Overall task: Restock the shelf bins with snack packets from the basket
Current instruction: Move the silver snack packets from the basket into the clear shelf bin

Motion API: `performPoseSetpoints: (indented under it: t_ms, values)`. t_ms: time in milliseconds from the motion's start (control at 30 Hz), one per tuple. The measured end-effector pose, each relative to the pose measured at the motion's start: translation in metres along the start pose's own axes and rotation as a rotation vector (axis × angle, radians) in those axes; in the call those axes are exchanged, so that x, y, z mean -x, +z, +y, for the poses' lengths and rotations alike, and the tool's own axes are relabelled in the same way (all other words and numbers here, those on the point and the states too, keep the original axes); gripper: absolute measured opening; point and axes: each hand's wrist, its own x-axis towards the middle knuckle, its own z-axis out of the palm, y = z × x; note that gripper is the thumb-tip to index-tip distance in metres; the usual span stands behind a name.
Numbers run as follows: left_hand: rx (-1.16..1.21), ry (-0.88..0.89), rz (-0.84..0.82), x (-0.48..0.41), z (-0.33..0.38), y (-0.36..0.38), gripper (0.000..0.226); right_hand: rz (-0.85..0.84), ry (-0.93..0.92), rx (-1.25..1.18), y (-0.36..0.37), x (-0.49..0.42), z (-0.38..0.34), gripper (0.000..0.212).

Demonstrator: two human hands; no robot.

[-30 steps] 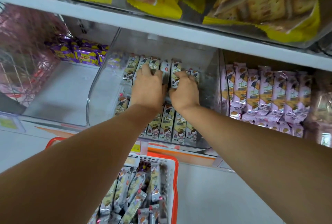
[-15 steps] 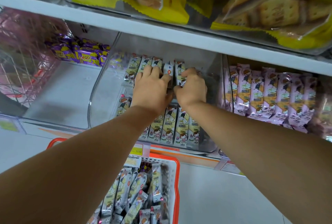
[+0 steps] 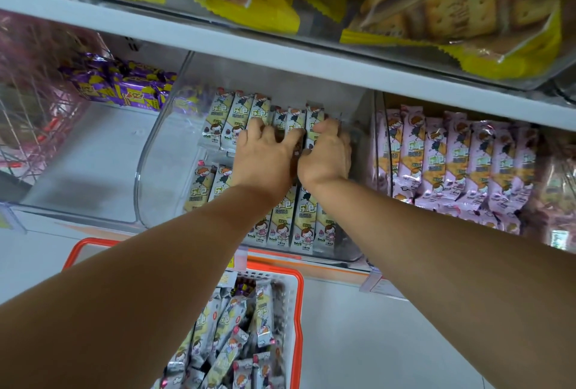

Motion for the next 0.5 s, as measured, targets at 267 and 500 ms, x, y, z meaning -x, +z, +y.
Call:
performPoseSetpoints:
  t_ms: [267, 500]
  values:
    - [-0.060, -0.098, 0.086, -0.002, -0.011, 0.005, 0.056, -0.080, -0.066, -0.062, 0.006, -0.001, -0.007, 0.042]
    - [-0.033, -0.055, 0.009, 0.002, -0.028, 0.009, 0.066, -0.134, -0.140, -0.064, 0.009, 0.000, -0.008, 0.049]
